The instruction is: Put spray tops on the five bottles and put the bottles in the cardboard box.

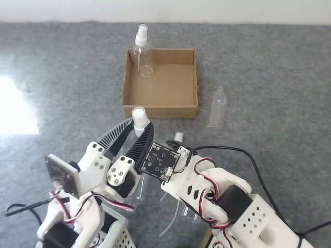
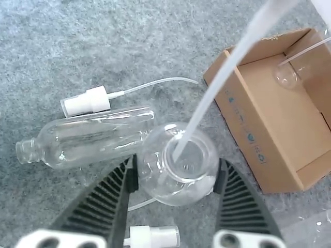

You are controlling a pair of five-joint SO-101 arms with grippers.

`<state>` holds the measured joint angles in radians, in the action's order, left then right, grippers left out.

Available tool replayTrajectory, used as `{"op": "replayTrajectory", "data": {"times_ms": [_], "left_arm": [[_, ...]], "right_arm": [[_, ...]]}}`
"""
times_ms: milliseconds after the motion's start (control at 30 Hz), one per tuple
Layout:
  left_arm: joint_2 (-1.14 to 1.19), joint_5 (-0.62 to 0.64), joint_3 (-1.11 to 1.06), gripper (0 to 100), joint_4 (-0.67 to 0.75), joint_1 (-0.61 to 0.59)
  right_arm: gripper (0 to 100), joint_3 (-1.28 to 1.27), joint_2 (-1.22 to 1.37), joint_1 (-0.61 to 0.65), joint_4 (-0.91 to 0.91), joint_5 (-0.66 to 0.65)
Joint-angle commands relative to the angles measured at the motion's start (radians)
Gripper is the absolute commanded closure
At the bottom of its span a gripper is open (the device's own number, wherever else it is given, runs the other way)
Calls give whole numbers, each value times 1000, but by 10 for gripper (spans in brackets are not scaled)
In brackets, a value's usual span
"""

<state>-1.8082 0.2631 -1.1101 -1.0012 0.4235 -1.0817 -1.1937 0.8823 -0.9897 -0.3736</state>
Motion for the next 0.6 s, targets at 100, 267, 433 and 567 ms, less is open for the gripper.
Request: {"op": "replayTrajectory", "data": {"times_ms": [100, 267, 433, 567], "left_arm": [[-17, -9, -16, 988, -5, 6], [-17, -9, -18, 988, -5, 6], [-17, -12, -39, 988, -3, 41], [-17, -71, -71, 988, 3, 129]], "right_arm": [[866, 32, -36, -16, 7, -3], [866, 32, -36, -18, 7, -3], [866, 40, -36, -73, 16, -3], [866, 60, -36, -85, -7, -2]]}}
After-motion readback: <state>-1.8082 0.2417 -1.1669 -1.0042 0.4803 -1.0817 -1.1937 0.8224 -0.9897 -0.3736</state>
